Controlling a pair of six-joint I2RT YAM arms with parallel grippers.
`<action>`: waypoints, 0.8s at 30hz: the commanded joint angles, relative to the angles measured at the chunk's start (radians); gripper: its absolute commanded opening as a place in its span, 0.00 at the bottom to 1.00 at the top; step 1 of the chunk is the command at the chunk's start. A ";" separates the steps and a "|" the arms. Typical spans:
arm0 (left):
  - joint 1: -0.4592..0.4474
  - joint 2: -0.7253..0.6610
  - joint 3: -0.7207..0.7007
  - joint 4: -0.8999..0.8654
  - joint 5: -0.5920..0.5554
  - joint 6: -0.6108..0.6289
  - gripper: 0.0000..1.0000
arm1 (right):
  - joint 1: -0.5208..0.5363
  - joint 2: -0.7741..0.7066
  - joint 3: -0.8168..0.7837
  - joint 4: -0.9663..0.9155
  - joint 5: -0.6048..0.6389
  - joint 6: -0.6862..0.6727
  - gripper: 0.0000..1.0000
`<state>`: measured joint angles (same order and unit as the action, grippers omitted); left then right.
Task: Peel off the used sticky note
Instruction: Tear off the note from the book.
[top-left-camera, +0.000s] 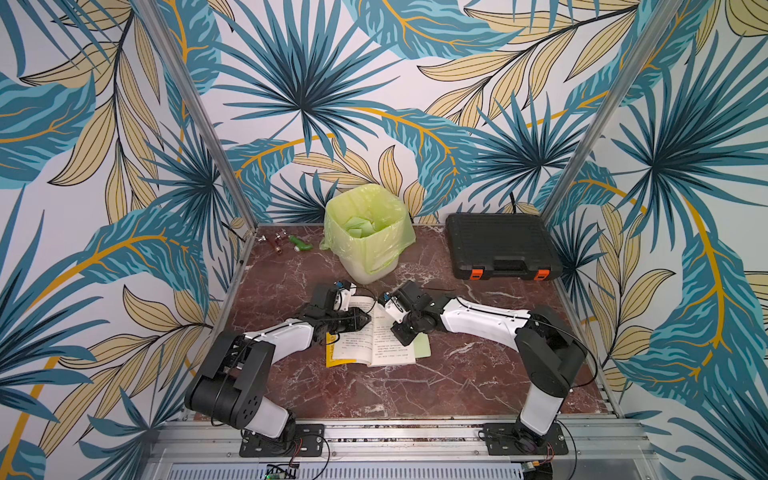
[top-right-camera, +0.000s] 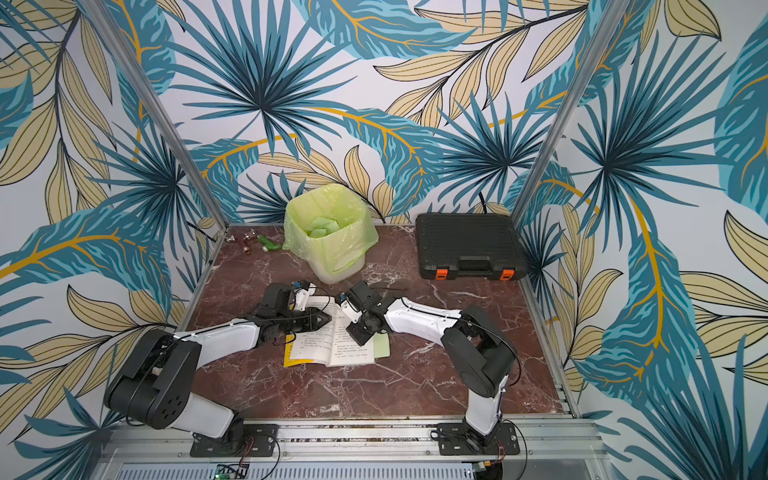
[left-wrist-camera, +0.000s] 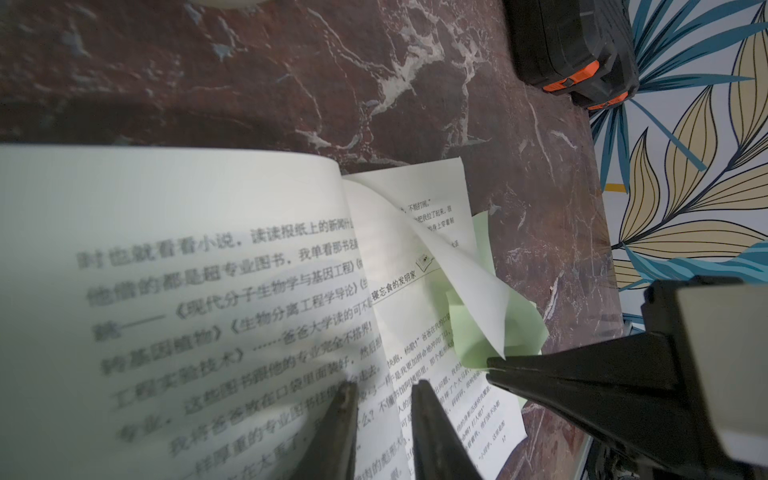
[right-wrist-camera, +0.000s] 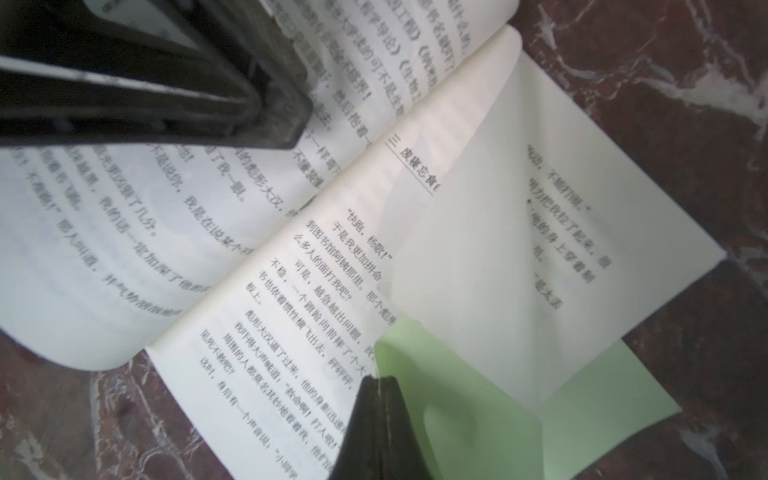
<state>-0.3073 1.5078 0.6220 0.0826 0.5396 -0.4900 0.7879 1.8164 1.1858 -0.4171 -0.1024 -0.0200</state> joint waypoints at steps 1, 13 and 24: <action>-0.001 0.012 0.014 -0.022 -0.026 0.002 0.28 | -0.007 0.034 0.009 -0.070 -0.010 -0.012 0.00; -0.001 0.011 0.025 -0.036 -0.031 0.011 0.29 | -0.060 -0.027 -0.072 -0.076 0.086 0.019 0.00; -0.001 0.004 0.028 -0.049 -0.038 0.014 0.29 | -0.126 -0.341 -0.038 0.043 -0.043 0.073 0.00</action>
<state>-0.3073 1.5078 0.6395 0.0696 0.5381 -0.4885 0.6930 1.5875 1.1255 -0.4496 -0.1078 0.0090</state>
